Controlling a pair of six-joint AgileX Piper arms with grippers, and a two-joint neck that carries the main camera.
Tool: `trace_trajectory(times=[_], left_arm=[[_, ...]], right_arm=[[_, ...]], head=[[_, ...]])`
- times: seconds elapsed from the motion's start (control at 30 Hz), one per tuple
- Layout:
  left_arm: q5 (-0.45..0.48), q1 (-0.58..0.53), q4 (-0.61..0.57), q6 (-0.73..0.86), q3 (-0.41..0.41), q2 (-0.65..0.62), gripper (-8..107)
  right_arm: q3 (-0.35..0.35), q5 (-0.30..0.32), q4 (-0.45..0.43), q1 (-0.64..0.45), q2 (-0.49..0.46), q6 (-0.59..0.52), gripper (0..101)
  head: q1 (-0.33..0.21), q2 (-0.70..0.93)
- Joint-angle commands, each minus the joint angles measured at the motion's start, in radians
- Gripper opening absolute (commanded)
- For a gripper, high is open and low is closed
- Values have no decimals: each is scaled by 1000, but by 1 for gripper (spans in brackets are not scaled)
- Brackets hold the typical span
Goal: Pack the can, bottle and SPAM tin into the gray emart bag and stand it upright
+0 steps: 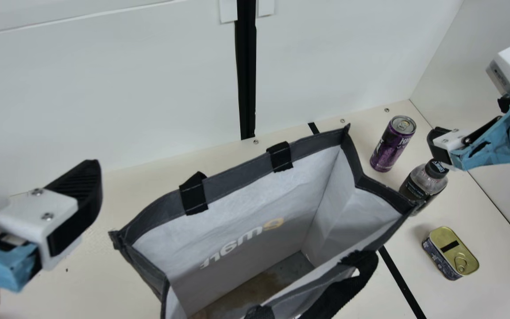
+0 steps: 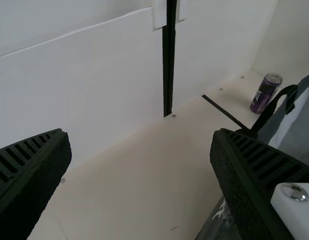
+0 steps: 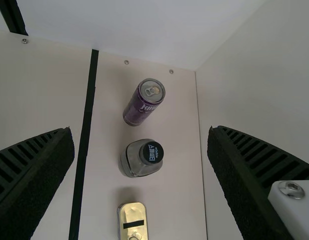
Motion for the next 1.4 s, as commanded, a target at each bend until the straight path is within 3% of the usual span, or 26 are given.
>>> trace_trajectory(times=[0.0,0.27,0.83,1.37], left_arm=[[9,-8,-23,9,-32,16,90],[34,-51,-94,60,-108,74,90],[34,-139,-212,157,-130,154,90],[34,-152,-287,253,-150,268,90]], right_arm=[[0,0,0,0,0,0,95],[0,0,0,0,0,0,95],[0,0,0,0,0,0,95],[0,0,0,0,0,0,95]], head=[[-23,-1],[-23,-1],[-23,-1],[-23,-1]])
